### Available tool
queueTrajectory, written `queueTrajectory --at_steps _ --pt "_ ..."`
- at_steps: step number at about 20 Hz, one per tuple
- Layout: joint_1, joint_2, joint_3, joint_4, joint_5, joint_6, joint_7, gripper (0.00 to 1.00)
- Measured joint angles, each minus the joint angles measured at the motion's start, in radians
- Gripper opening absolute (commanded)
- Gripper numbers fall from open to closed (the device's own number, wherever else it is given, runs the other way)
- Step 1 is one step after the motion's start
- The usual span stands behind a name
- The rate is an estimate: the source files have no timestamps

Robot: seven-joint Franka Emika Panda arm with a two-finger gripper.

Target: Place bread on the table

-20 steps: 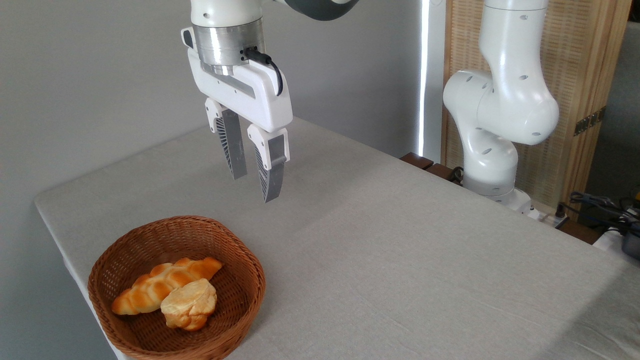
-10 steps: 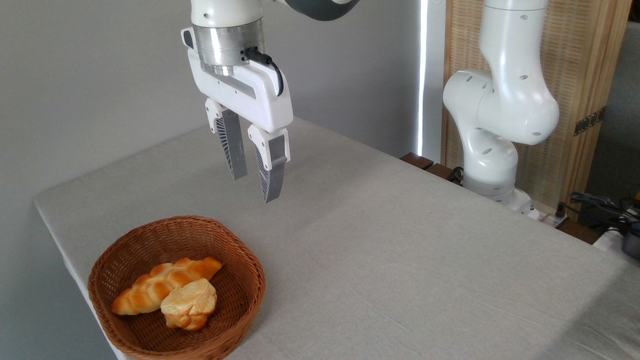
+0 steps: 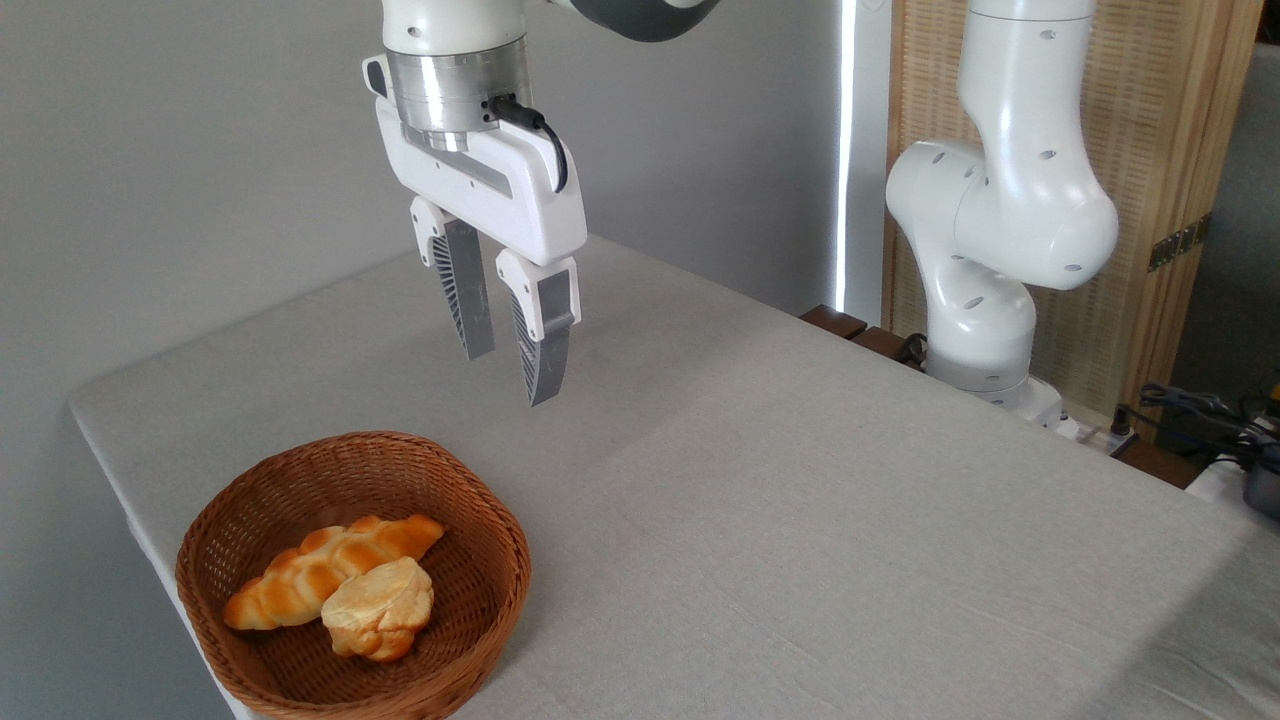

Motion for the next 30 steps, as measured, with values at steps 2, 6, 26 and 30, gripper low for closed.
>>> queueTrajectory --at_steps 2,6,26,30 --pt "0.0 0.0 0.0 0.0 0.0 0.0 0.0 1.0" --pt "0.0 -0.001 0.0 0.0 0.0 0.0 0.0 1.0" --pt "0.0 -0.001 0.0 0.0 0.0 0.001 0.0 1.0" --pt "0.0 0.0 0.0 0.0 0.0 0.02 0.0 1.0"
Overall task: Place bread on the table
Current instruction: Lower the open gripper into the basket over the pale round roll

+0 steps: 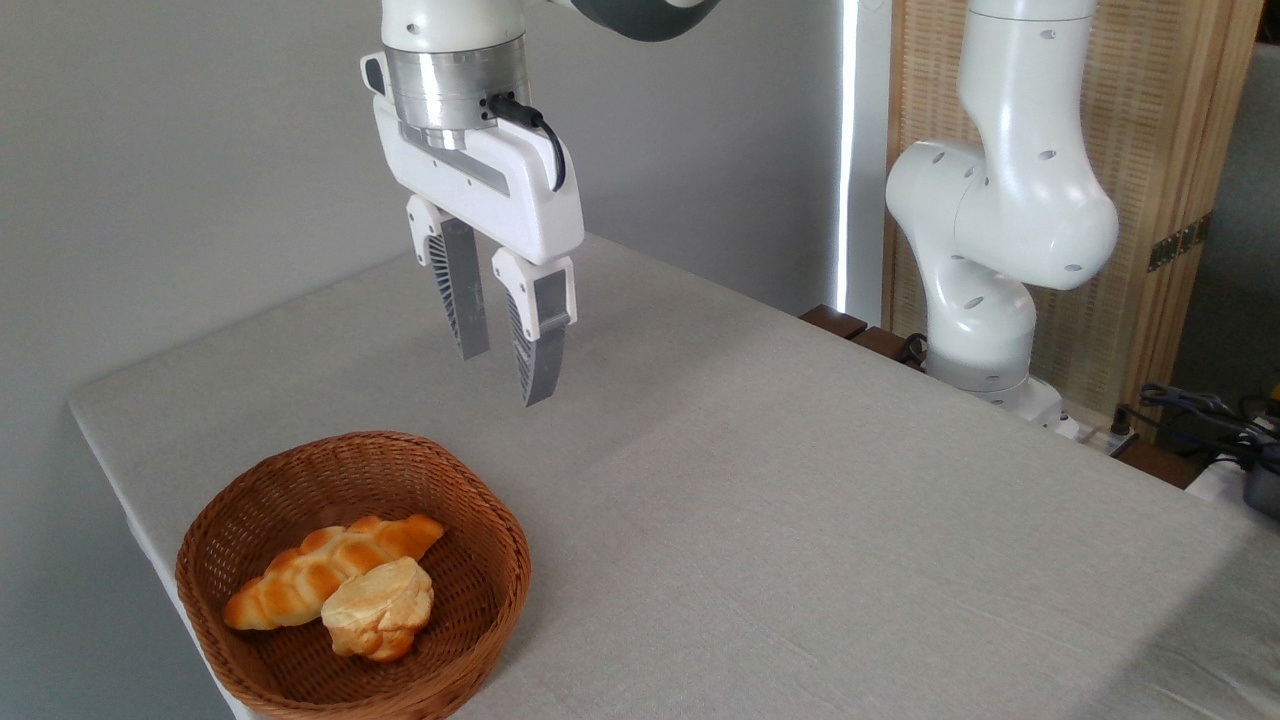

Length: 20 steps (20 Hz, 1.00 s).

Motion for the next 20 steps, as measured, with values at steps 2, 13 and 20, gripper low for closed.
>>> queueTrajectory --at_steps 2,13,20 --pt "0.0 0.002 0.0 -0.001 0.0 0.033 0.0 1.0" --pt "0.009 0.073 0.002 -0.051 0.001 0.361 0.0 1.0" --pt "0.009 0.193 -0.002 -0.053 0.152 0.495 0.0 1.0"
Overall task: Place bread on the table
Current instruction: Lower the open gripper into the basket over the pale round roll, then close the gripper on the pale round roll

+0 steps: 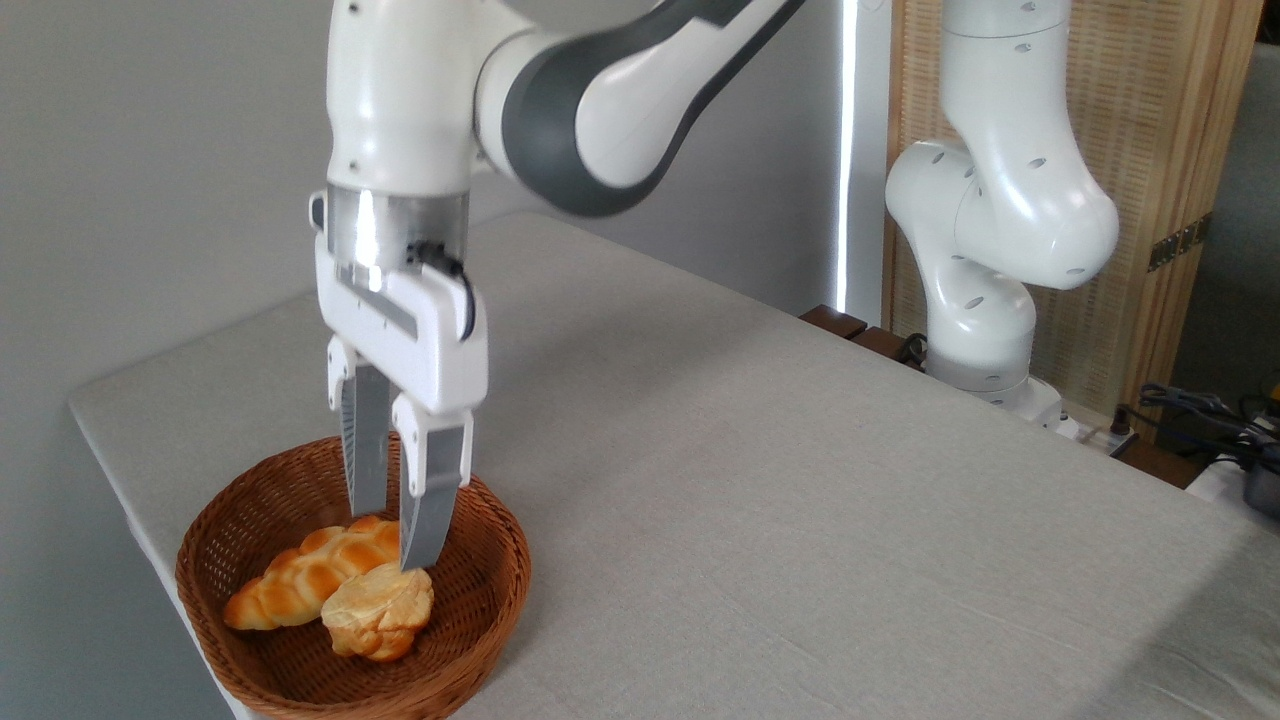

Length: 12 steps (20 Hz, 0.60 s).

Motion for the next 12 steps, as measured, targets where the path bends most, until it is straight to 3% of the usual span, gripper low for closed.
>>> queueTrajectory --at_steps 8,12 --pt "-0.033 0.084 -0.012 0.0 0.035 0.044 0.001 1.0" --pt "-0.039 0.116 -0.012 0.0 0.082 0.078 0.001 1.0"
